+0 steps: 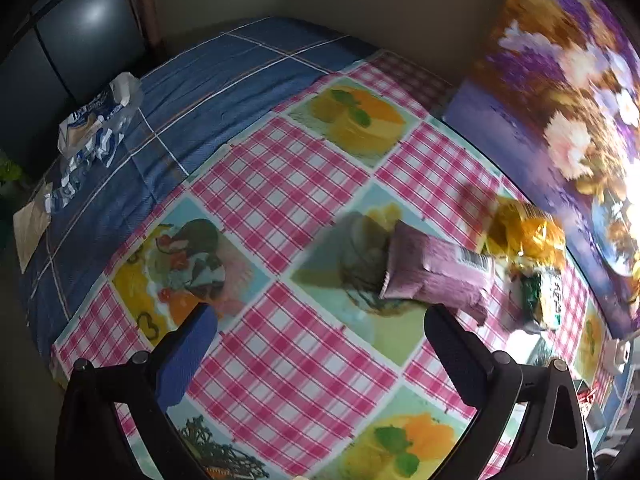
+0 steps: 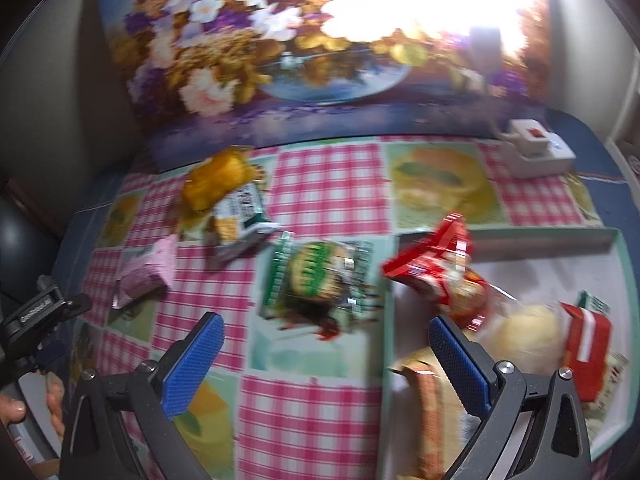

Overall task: Organize snacks
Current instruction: 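Withdraw both open tools from the tray back over the remaining snacks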

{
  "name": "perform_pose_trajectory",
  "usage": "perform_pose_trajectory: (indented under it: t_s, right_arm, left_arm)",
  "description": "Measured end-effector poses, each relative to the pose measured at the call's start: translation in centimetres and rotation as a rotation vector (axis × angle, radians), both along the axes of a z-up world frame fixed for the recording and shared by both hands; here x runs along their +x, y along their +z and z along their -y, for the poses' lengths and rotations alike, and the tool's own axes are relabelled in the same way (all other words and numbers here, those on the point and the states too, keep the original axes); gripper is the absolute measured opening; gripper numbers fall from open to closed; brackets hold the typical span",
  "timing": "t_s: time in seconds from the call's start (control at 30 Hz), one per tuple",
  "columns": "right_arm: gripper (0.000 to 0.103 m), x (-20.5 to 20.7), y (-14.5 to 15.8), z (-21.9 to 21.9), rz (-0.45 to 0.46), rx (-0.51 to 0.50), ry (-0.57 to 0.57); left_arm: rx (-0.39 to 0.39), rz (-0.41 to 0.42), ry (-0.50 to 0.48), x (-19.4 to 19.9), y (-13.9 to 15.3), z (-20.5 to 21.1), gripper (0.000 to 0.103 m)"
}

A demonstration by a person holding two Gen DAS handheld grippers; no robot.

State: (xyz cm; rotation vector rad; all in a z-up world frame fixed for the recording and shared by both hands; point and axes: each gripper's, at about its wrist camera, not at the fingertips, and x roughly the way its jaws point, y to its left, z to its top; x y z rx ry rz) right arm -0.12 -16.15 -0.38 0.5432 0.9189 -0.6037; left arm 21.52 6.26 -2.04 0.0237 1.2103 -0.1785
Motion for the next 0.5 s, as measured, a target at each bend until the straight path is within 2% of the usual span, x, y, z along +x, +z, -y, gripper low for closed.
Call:
perform_pose_trajectory:
  t_s: [0.17,0.23,0.4,0.5]
  right_arm:
    - [0.103,1.7,-0.7,-0.2,0.024,0.02,0.035]
    - [0.103,2.3,-1.0,0.1,0.032,0.034,0.041]
    - [0.103,4.0,-2.0,0.6,0.041,0.052,0.059]
    - [0.102,4.9,-2.5,1.0,0.037,0.053,0.07]
  left_arm:
    - [-0.018,0.007,-0.069,0.8,-0.6,1.3,0.103]
    - [-0.049,0.011,-0.099,1.1,-0.7,2.2,0.103]
    - [-0.144,-0.046,-0.188,2.5,-1.5,5.1,0.103]
    - [-0.126,-0.061,-0.268,2.9,-2.2,7.5,0.103]
